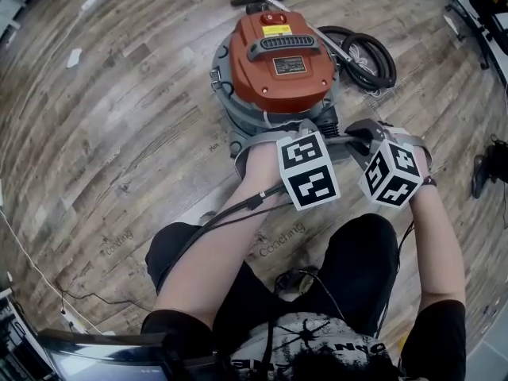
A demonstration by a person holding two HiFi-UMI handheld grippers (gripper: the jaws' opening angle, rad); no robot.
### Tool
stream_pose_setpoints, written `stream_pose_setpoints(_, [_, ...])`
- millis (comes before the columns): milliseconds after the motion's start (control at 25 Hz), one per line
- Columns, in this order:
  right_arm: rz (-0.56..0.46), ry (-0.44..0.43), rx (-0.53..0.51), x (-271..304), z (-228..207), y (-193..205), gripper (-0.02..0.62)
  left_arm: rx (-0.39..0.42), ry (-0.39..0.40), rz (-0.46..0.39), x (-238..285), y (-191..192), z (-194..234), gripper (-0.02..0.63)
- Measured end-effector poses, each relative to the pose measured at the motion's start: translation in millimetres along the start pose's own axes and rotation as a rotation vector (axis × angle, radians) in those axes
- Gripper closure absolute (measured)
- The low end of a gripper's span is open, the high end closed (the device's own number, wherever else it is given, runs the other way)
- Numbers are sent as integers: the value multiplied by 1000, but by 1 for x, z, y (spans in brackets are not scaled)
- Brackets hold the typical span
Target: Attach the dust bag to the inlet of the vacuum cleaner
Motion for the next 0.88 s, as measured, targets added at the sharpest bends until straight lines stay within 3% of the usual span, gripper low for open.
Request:
stream_pose_setpoints(320, [-12, 16, 93, 17, -14, 18, 540, 13, -2, -59, 1, -18, 6, 575])
stream_pose_setpoints(520, [-30, 82, 20, 7, -9, 10, 538, -46, 38, -33, 2, -11, 12, 572])
stream_pose_setpoints(760, [48, 139, -120, 1, -3, -12, 537, -49, 21, 34, 11, 1, 9, 574])
stream_pose_setpoints(880, [47, 146, -119, 3, -4, -11, 535, -34, 12, 31, 12, 1, 10, 575])
Point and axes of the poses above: the fingertips, and each gripper's own axes: x forward along the fingers, z to its left, y out of its underside, the point moved 9 cm from there along -x, backward along the fingers, and after that the axes turned 11 degrees about -y, right-handed, at the moved point
